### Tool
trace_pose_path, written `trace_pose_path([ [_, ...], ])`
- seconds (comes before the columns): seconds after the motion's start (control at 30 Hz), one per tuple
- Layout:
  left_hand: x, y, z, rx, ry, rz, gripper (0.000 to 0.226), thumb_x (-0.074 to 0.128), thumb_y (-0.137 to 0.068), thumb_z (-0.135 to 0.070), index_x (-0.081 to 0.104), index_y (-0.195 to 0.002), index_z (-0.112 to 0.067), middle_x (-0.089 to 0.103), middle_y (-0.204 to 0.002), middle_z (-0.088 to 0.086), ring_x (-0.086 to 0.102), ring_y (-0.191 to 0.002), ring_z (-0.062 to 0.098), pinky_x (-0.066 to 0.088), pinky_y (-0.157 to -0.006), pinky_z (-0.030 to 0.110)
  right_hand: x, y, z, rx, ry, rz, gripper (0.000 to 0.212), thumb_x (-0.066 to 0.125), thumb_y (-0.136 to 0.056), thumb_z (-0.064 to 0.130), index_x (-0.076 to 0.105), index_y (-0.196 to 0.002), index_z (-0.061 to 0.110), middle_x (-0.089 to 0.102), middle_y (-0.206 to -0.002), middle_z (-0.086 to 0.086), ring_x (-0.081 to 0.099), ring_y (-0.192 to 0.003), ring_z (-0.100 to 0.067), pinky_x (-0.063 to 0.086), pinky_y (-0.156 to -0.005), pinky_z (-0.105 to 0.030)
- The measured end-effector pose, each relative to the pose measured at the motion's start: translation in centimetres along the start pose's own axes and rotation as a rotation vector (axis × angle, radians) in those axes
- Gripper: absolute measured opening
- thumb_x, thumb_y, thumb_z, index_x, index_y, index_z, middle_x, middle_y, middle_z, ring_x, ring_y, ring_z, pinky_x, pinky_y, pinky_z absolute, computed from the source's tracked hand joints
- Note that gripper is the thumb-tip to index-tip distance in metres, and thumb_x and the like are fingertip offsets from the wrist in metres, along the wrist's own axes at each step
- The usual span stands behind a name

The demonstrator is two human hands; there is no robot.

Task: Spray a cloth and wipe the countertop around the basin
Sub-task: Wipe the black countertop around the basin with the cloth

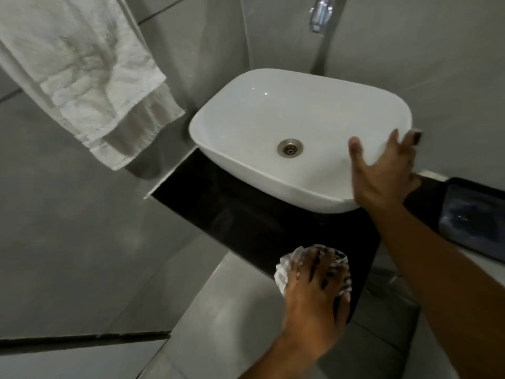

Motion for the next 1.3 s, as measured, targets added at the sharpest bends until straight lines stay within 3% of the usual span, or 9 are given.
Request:
trace_pose_path([
  [0.1,2.1,-1.9,-2.1,0.073,-0.036,0.123,0.040,0.043,-0.097,-0.042,0.050,-0.135,-0.031,0.042,-0.153,-0.006,0.025,-0.147,0.023,0.015,-0.122,0.047,0.0,0.3,0.0,-0.003,-0.018,0.009,0.088,0.039,-0.087,0.072,0.021,-0.153,0.017,0.010,-0.165,-0.006,0.008,-0.150,-0.028,0.009,-0.114,-0.063],
  [0.27,2.3,-8.3,-1.5,0.258,-0.046,0.285,0.028,0.056,-0.094,-0.027,0.068,-0.113,-0.010,0.060,-0.137,0.008,0.037,-0.141,0.032,0.026,-0.115,0.051,0.7,0.6,0.7,-0.007,-0.076,0.021,0.089,0.036,-0.087,0.074,0.019,-0.154,0.017,0.010,-0.165,-0.006,0.008,-0.150,-0.027,0.008,-0.114,-0.060],
  [0.43,1.5,-10.4,1.8,0.258,-0.173,0.307,0.042,0.048,-0.098,-0.037,0.052,-0.138,-0.024,0.041,-0.155,-0.001,0.026,-0.148,0.021,0.018,-0.121,0.044,0.6,0.7,0.7,-0.024,-0.089,0.030,0.088,0.038,-0.088,0.071,0.019,-0.154,0.016,0.011,-0.164,-0.008,0.010,-0.150,-0.029,0.013,-0.116,-0.059],
  [0.53,-1.3,-8.6,4.8,0.279,-0.127,0.222,0.042,0.050,-0.098,-0.037,0.055,-0.137,-0.025,0.047,-0.151,0.000,0.036,-0.144,0.020,0.024,-0.120,0.043,0.6,0.6,0.7,-0.029,-0.099,0.042,0.088,0.038,-0.089,0.070,0.017,-0.154,0.015,0.010,-0.164,-0.008,0.010,-0.150,-0.029,0.018,-0.116,-0.058],
  [0.73,-10.3,-4.6,17.4,0.033,-0.199,0.149,0.044,0.041,-0.097,-0.039,0.051,-0.139,-0.029,0.037,-0.151,-0.011,0.028,-0.144,0.010,0.012,-0.123,0.031,0.8,0.5,0.8,-0.023,-0.074,0.033,0.088,0.036,-0.089,0.071,0.015,-0.155,0.016,0.008,-0.165,-0.006,0.007,-0.150,-0.028,0.011,-0.116,-0.058],
  [0.83,-15.5,-5.0,24.8,-0.165,-0.313,0.082,0.050,0.035,-0.096,-0.039,0.057,-0.135,-0.018,0.054,-0.144,0.005,0.042,-0.139,0.024,0.024,-0.120,0.042,1.0,0.4,0.6,-0.014,-0.061,0.028,0.088,0.035,-0.089,0.072,0.016,-0.155,0.017,0.008,-0.165,-0.006,0.008,-0.150,-0.028,0.009,-0.115,-0.058],
  [0.97,-18.4,-5.6,30.2,-0.463,-0.356,-0.029,0.053,0.034,-0.093,-0.034,0.057,-0.133,-0.008,0.054,-0.142,0.021,0.042,-0.136,0.036,0.026,-0.117,0.044,1.1,0.1,0.6,-0.019,-0.063,0.033,0.089,0.036,-0.088,0.072,0.017,-0.154,0.016,0.009,-0.165,-0.006,0.010,-0.150,-0.028,0.015,-0.116,-0.058],
  [1.07,-16.9,-5.1,27.8,-0.570,-0.343,-0.124,0.052,0.038,-0.091,-0.032,0.057,-0.133,-0.008,0.051,-0.142,0.023,0.041,-0.135,0.042,0.027,-0.116,0.049,1.0,0.2,0.6,-0.014,-0.060,0.034,0.089,0.037,-0.087,0.072,0.017,-0.154,0.017,0.010,-0.165,-0.005,0.011,-0.150,-0.028,0.013,-0.115,-0.058],
  [1.3,-6.0,-0.1,10.4,-0.332,-0.170,-0.123,0.045,0.053,-0.090,-0.035,0.056,-0.134,-0.023,0.051,-0.147,0.008,0.033,-0.144,0.032,0.024,-0.118,0.054,0.6,0.4,0.7,0.003,-0.052,0.025,0.088,0.038,-0.088,0.071,0.019,-0.154,0.017,0.010,-0.165,-0.005,0.009,-0.150,-0.028,0.011,-0.115,-0.056],
])
Point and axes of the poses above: each hand's wrist, its own y-axis away from the middle knuckle, its own x-axis out of the palm, z = x × y, the point moved 5 cm from there along -y, towards the middle knuckle
